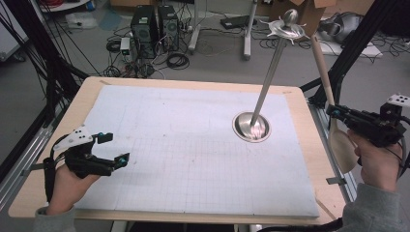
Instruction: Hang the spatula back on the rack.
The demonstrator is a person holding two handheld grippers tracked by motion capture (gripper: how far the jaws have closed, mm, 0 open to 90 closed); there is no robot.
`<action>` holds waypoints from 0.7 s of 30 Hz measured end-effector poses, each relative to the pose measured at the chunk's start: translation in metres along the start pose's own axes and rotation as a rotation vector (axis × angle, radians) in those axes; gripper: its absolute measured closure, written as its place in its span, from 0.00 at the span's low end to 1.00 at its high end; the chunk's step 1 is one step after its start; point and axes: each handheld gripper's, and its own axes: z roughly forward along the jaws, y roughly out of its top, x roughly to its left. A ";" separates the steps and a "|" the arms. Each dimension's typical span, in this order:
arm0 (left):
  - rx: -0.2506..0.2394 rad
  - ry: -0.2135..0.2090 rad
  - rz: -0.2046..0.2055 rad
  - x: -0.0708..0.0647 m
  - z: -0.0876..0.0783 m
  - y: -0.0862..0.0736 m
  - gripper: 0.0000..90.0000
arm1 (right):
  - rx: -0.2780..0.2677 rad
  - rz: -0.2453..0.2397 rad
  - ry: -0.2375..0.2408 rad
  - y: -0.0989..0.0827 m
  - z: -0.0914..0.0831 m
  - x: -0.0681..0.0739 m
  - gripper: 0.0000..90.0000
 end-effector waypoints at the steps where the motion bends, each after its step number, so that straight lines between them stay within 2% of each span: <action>1: -0.002 0.003 0.002 0.000 0.000 0.000 0.03 | 0.000 0.004 0.005 0.000 0.000 0.000 0.87; 21: 0.002 0.001 0.003 0.000 0.001 0.000 0.03 | 0.063 -0.016 0.036 -0.006 0.024 0.007 0.87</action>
